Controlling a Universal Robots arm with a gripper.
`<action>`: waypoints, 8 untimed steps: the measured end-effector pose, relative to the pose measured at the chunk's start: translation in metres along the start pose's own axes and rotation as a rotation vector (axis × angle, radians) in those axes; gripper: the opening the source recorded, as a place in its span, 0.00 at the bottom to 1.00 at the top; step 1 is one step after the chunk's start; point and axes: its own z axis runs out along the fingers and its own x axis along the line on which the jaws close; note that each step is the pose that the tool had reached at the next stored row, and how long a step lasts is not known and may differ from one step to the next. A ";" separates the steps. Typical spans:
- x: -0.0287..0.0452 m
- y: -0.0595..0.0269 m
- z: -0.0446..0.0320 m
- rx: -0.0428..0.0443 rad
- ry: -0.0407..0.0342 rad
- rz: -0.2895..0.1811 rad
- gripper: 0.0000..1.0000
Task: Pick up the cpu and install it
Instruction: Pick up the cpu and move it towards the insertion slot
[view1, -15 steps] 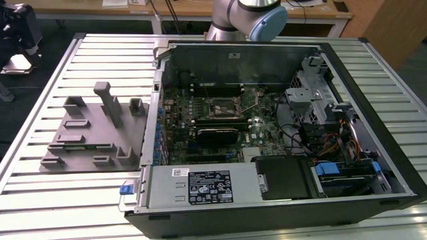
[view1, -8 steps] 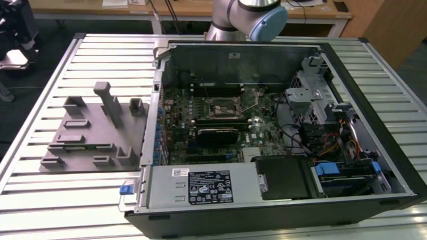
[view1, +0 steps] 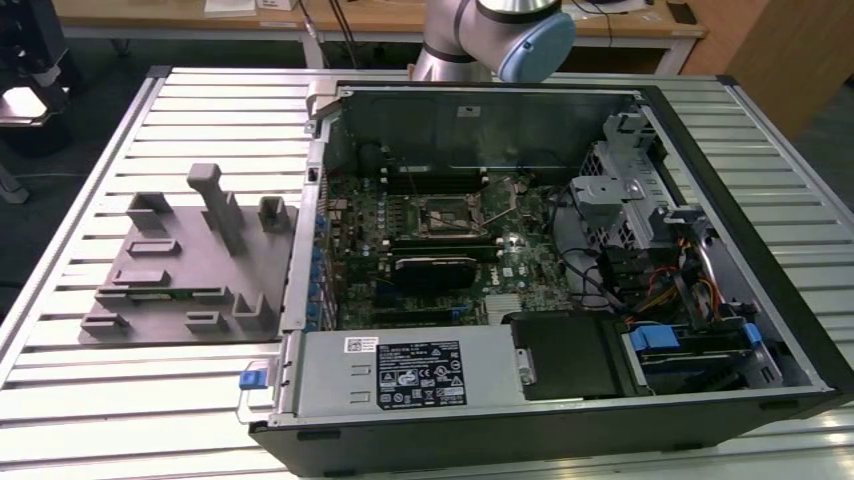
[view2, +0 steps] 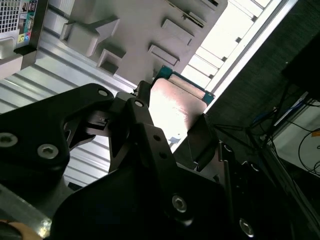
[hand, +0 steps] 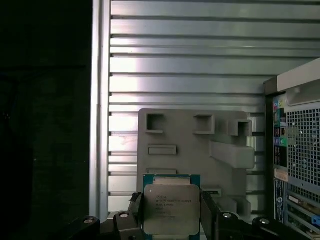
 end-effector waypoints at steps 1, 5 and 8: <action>0.0000 0.0000 -0.0009 -0.0001 0.0000 0.000 0.54; -0.0001 0.0000 -0.0012 -0.0001 0.0000 0.000 0.54; -0.0005 0.0001 -0.0014 0.0000 0.0003 0.000 0.54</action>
